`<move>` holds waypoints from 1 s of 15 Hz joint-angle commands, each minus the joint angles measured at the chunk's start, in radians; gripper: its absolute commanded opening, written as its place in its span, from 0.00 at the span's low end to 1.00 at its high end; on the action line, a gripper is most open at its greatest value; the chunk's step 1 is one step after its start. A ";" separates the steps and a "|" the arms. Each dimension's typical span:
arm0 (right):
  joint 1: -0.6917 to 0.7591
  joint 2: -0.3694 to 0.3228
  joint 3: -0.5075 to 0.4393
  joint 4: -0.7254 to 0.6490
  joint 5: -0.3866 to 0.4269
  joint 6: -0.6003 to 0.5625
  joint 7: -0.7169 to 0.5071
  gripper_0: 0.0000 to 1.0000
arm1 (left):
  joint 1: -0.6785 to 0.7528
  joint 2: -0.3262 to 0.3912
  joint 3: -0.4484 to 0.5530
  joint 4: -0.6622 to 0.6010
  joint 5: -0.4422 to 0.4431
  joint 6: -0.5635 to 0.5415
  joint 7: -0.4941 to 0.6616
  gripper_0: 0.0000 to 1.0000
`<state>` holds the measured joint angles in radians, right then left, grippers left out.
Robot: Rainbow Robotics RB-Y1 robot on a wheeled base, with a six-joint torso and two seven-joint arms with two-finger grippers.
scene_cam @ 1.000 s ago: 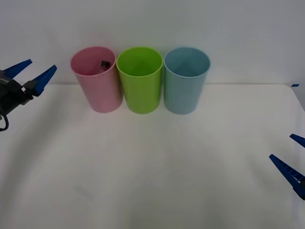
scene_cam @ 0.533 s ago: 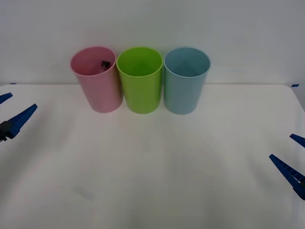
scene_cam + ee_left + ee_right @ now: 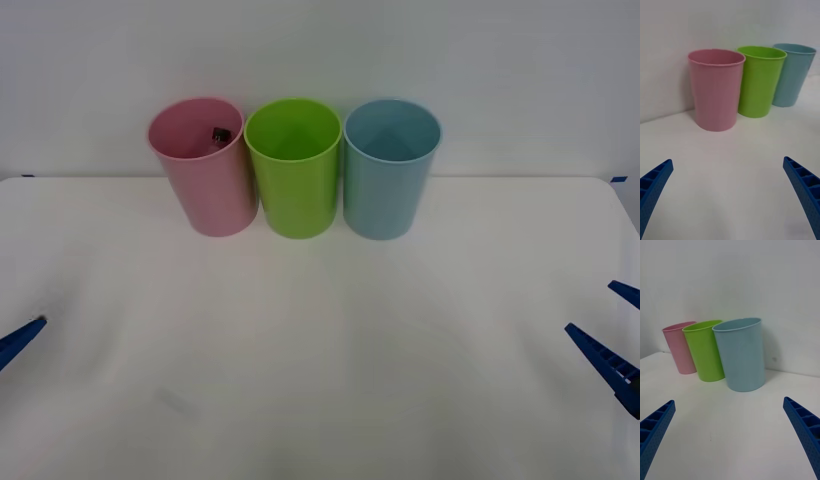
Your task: Grasp the object on the table and drop it into the matching bin: aluminum can to the light blue bin, PET bottle to the pink bin.
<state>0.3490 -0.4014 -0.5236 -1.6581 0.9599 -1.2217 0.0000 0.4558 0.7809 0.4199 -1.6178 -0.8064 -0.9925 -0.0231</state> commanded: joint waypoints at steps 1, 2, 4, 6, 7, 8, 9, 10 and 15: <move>0.000 0.000 0.000 0.000 0.000 0.000 0.000 1.00 | 0.000 0.000 0.008 0.091 0.000 -0.103 -0.080 1.00; 0.000 0.000 0.000 0.000 0.000 0.000 0.000 1.00 | -0.006 0.000 0.010 0.127 -0.002 -0.129 -0.106 1.00; 0.000 0.000 0.000 0.000 0.000 0.000 0.000 1.00 | -0.011 0.000 0.010 0.170 -0.004 -0.170 -0.120 1.00; 0.000 0.000 0.000 0.000 0.000 0.000 0.000 1.00 | 0.001 0.000 0.011 0.171 -0.002 -0.176 -0.123 1.00; 0.000 0.000 0.000 0.000 0.000 0.000 0.000 1.00 | 0.003 0.000 0.010 0.173 -0.002 -0.176 -0.121 1.00; 0.000 0.000 0.000 0.000 0.000 0.000 0.000 1.00 | 0.003 -0.002 0.010 0.173 -0.002 -0.176 -0.120 1.00; 0.000 0.000 0.000 0.000 0.000 0.000 0.000 1.00 | 0.003 -0.002 0.010 0.173 -0.002 -0.179 -0.118 1.00; 0.000 0.000 0.000 0.000 0.000 0.000 0.000 1.00 | 0.003 -0.003 0.010 0.171 0.000 -0.187 -0.116 1.00; 0.000 0.000 0.000 0.000 0.000 0.000 0.000 1.00 | -0.039 -0.003 -0.033 0.171 0.024 -0.201 -0.097 1.00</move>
<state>0.3490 -0.4014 -0.5236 -1.6581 0.9599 -1.2217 0.0000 0.4234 0.7778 0.3937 -1.4464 -0.7837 -1.1931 -0.1220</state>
